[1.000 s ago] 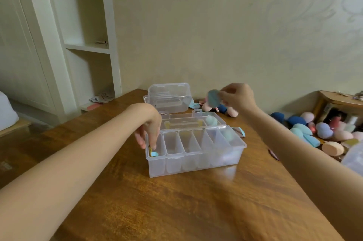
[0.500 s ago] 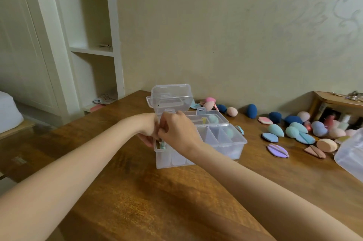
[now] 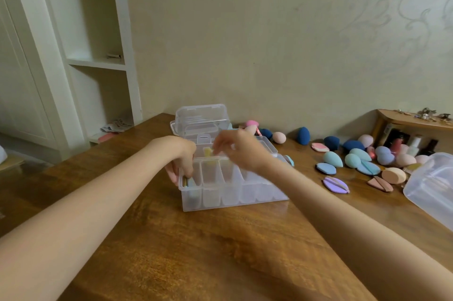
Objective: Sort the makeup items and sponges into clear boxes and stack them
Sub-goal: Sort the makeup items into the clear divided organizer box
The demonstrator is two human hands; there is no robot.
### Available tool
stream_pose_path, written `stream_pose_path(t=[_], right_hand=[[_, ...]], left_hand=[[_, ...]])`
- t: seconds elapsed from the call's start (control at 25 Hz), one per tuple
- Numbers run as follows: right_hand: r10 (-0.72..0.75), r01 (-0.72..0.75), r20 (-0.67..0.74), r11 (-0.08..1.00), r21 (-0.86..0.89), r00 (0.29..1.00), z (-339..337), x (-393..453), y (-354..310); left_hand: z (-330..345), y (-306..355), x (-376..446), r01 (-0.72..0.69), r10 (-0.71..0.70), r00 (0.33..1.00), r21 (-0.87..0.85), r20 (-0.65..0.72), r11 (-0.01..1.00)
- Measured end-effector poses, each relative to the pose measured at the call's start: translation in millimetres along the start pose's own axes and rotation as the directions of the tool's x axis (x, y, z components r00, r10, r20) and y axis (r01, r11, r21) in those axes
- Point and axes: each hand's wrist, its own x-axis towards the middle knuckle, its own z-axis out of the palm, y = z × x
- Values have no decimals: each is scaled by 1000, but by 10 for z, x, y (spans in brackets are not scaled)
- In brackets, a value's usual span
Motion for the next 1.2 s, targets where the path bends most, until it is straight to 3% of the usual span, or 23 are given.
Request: stream_pose_path(t=[0.12,0.2,0.32,0.44,0.52,0.6,0.72,0.84,0.96,1.08,1.2], right_hand=[[258,-276,-179,957,-88,950,-374,94,528],[409,-437,-157,858,-269,899,-496,105,941],[564,-510,-25,726,-462,825,-463,-7,1409],[621,-540,156,759,-363,768,-344,-111,1611],[608,-529,184,776,-343,772,-279,-134,1634],[617,-585,98,778,-229,781,-262,-126,1641],[667,-671,-131,741,17,734,-373,-129,1617],[560,-552,-415,820,152,718,-606,-143,1431],[379,-361,-561,921,148,736,-768,-162,1037],[196,-178,-536,980,85,821,-689,-175,586],[-32,4,-308,996,-93,951,-399,-265,355]], left_hand=[[3,88,33,4,-5,1000,39,16,999],[-12,134,39,-12,10,1000,61,23,998],[-15,172,78,-2,-1,999,86,36,996],[12,163,156,43,-47,998,95,40,995],[13,151,165,50,-54,998,88,40,995],[4,137,154,39,-43,998,75,49,996],[-10,135,109,14,-16,999,52,46,999],[0,194,55,-13,13,999,-6,45,1000],[43,316,52,-63,64,998,-74,18,995],[117,444,87,-131,130,991,-143,-17,981],[186,522,112,-180,173,984,-215,-48,960]])
